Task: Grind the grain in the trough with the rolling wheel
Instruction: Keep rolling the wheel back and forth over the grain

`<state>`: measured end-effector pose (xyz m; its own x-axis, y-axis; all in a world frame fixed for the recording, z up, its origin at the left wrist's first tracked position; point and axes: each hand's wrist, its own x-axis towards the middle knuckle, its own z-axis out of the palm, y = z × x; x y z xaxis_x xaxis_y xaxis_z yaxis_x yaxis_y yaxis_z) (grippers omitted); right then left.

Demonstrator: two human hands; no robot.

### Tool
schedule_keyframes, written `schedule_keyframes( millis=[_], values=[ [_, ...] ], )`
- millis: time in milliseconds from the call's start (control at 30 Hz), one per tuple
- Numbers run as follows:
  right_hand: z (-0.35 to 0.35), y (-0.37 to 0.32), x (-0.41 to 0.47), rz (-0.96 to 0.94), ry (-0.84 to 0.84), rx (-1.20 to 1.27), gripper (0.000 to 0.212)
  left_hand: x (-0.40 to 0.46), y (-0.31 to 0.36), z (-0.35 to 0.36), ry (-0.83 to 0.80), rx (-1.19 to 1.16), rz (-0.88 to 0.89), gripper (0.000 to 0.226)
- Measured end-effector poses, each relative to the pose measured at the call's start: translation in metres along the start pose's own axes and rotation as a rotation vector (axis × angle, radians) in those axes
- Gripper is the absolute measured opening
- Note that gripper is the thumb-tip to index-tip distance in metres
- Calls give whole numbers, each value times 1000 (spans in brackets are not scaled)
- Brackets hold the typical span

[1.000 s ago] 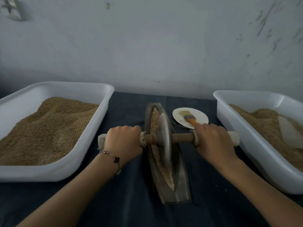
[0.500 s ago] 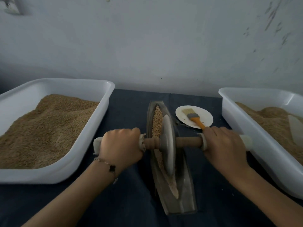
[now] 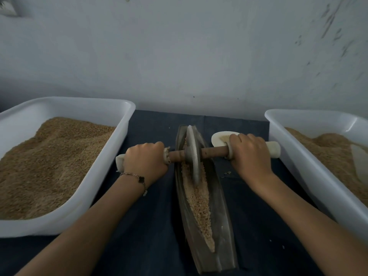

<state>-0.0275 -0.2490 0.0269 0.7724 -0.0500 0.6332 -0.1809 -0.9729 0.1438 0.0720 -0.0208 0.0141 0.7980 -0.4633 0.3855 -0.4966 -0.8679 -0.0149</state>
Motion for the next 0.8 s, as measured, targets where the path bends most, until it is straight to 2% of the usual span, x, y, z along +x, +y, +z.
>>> schedule_keyframes(
  millis=[100,200,300,367,500,700,800],
  values=[
    [-13,0,-16,-2,-43,1,20,-16,2,-10,-8,18,23,29],
    [-32,4,-43,-34,-13,70,24,-43,6,-28,-28,5,77,31],
    [-49,8,-78,-60,55,120,22,-79,13,-51,121,-16,244,37],
    [-56,12,-95,-65,70,133,22,-95,16,-61,224,-39,289,39],
    [-59,12,-101,-95,86,131,25,-94,19,-60,272,-16,264,36],
    [-35,8,-63,-71,120,72,27,-72,8,-29,227,-78,199,42],
    [-16,4,-35,-12,74,38,20,-47,2,-17,198,4,119,38]
  ],
)
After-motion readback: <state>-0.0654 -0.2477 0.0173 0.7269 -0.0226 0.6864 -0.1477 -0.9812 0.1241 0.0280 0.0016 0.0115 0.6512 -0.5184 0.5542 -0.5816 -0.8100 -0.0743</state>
